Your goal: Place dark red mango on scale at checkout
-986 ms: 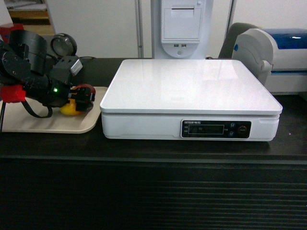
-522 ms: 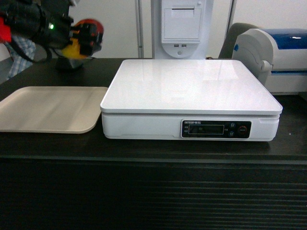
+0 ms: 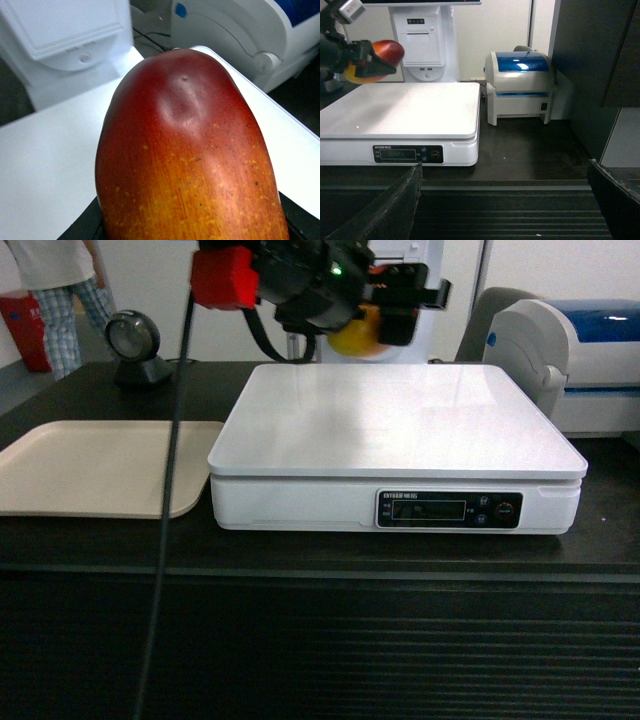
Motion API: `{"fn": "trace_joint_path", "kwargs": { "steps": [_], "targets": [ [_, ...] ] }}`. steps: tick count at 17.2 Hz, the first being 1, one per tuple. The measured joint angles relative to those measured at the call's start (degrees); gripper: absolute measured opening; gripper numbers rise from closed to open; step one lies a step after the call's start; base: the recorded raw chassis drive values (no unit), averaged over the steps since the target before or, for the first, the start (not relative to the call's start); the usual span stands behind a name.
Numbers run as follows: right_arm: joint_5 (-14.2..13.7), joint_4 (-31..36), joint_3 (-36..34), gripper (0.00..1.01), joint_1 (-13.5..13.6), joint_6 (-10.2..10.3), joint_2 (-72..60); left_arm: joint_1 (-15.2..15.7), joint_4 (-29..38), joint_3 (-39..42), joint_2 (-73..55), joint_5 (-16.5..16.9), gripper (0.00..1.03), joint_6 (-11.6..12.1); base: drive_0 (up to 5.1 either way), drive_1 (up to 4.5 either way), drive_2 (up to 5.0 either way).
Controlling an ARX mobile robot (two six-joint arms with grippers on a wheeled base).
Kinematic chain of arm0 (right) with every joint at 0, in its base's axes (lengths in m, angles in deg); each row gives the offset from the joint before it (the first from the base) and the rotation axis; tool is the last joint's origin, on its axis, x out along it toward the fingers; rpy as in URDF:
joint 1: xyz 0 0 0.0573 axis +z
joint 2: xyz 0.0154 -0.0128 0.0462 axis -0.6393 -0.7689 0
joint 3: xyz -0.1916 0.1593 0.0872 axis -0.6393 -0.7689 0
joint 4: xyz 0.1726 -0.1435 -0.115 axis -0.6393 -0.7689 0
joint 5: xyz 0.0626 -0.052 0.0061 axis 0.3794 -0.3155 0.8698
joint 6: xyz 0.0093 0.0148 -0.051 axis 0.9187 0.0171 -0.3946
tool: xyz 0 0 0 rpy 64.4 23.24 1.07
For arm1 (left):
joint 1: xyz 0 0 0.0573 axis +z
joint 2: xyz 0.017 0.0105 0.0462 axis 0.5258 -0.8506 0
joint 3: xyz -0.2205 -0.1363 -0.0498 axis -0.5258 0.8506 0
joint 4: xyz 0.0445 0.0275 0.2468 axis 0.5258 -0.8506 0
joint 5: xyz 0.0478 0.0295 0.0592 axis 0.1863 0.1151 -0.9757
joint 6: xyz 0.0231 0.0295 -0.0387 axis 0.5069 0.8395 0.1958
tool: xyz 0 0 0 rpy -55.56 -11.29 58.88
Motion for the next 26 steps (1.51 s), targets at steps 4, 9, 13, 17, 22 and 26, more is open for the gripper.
{"fn": "trace_joint_path", "kwargs": {
  "steps": [4, 9, 13, 17, 22, 26],
  "targets": [
    [0.0, 0.0, 0.0, 0.98, 0.0, 0.0, 0.0, -4.0, -4.9, -5.6, -6.5, -3.6, 0.59, -3.6, 0.0, 0.00, 0.0],
    [0.0, 0.0, 0.0, 0.98, 0.0, 0.0, 0.0, -5.7, -8.9, -11.3, -11.1, -7.8, 0.59, -4.6, 0.0, 0.00, 0.0],
    [0.0, 0.0, 0.0, 0.98, 0.0, 0.0, 0.0, -6.2, -11.3, -12.5, -12.8, -8.9, 0.59, -4.4, 0.0, 0.00, 0.0],
    [0.0, 0.0, 0.0, 0.98, 0.0, 0.0, 0.0, -6.4, -9.7, -12.0, -12.4, -7.5, 0.91, -2.9, 0.0, 0.00, 0.0],
    [0.0, 0.0, 0.0, 0.98, 0.0, 0.0, 0.0, -6.4, 0.4, -6.0, -5.6, -4.9, 0.98, -1.9, 0.0, 0.00, 0.0],
    [0.0, 0.0, 0.0, 0.98, 0.0, 0.0, 0.0, -4.2, 15.5, 3.8, 10.4, -2.2, 0.98, -4.2, 0.0, 0.00, 0.0]
  ]
}}
